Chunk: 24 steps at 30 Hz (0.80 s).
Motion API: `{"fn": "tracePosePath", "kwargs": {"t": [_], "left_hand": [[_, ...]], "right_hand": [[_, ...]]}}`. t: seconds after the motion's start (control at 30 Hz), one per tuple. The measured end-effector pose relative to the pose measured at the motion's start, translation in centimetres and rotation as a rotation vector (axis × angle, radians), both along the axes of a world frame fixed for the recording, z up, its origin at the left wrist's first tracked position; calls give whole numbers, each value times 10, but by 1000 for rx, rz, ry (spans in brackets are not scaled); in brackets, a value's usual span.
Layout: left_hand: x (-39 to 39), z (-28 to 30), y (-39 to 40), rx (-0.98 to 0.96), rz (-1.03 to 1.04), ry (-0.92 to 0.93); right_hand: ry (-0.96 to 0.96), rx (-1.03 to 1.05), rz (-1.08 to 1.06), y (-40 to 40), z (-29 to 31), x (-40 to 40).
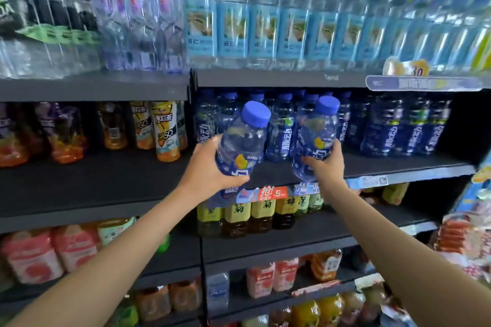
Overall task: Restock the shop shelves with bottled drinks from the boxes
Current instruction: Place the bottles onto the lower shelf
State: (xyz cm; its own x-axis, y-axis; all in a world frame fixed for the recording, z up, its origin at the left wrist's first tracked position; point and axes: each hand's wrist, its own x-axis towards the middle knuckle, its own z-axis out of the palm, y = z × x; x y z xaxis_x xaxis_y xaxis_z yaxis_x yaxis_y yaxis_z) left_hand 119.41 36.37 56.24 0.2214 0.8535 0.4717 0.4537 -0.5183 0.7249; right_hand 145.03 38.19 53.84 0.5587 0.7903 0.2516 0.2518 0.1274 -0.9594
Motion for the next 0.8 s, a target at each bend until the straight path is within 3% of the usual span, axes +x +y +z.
{"fn": "tracePosePath", "kwargs": {"t": [0.1,0.2,0.57,0.7,0.8], "left_hand": [[18,1,27,60,23,30],[35,-3,52,-8,40,30],[119,-15,92,-95,-10,91],[162,-18,95,-138,44,106],[194,-19,100,-185,130,81]], "right_hand": [[23,-68,-102,39,-14,24],[23,-110,-181,63,-15,46],[-392,-396,-213,112,2,120],[-303,-380,-113,122,2,135],[-284,-191,-28,106,-5,140]]}}
